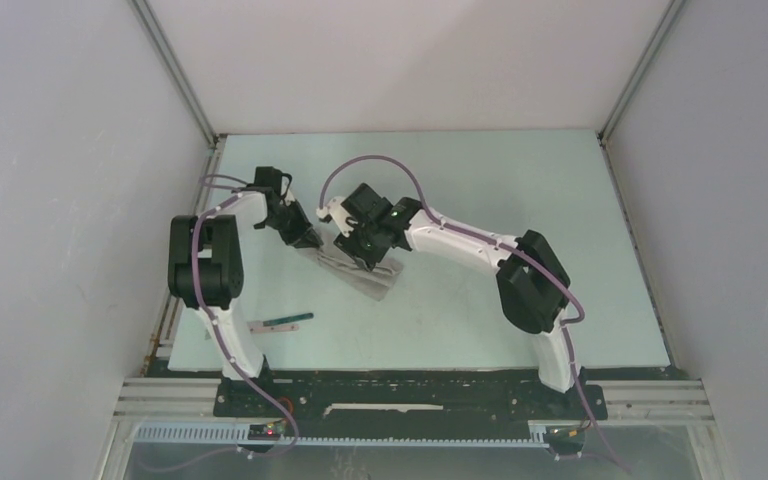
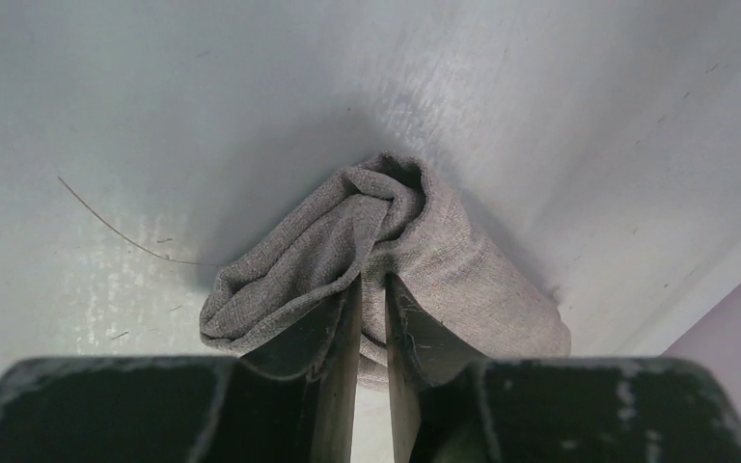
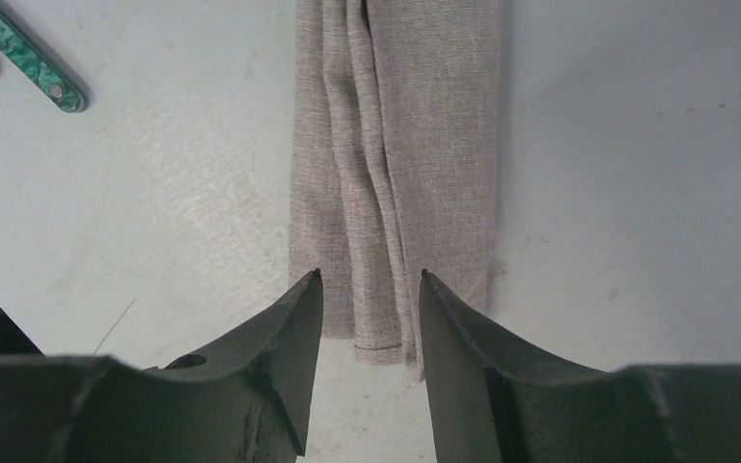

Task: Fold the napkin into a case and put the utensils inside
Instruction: Stuff the top corner of the smaller-rectangle-folded napkin at the center of the board.

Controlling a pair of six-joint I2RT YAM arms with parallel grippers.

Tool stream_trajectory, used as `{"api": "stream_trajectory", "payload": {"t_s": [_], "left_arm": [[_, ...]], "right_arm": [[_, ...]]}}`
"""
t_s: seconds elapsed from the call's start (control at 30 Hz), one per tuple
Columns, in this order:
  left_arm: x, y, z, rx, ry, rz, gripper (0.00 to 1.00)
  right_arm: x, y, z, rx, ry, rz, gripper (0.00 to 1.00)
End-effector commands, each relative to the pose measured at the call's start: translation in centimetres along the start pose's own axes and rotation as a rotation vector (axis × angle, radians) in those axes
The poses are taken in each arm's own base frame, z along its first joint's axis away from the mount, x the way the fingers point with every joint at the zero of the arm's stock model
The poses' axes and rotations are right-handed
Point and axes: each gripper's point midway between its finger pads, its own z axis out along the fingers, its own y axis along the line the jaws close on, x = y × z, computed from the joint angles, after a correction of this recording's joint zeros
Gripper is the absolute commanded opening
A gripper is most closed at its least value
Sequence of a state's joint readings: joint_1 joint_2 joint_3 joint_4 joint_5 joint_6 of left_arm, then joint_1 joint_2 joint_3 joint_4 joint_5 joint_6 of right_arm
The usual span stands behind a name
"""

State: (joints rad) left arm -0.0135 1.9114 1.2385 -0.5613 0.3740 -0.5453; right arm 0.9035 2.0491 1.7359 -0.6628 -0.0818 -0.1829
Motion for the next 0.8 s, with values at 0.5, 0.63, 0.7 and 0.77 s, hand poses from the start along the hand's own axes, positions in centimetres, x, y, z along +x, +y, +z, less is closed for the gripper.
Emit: {"api": "stream_trajectory", "payload": {"t_s": [0.5,0.63,0.7,0.77], "left_arm": [[1.4,-2.5,-6.6,0.089,-0.119,0.089,0.4],[6.0,-1.1,-5.7,0.141,-0.066,0.036,0.25],[8.3,-0.3,-4.9,0.144,-0.037,0.019,0.22],[10.1,0.0,-4.2,0.167,-0.018,-0.013,0.24]], "right_arm": [[1.6,-0.8,4.4,0.082,0.079,-0.091,0.45],[1.7,-1.0,4.6,0.12,0.088,-0.092,0.37],[1.8,-0.8,4.7,0.133,0.091,-0.098,0.37],[1.9,-0.1,4.7,0.12,0.093,-0.104,0.44]]}}
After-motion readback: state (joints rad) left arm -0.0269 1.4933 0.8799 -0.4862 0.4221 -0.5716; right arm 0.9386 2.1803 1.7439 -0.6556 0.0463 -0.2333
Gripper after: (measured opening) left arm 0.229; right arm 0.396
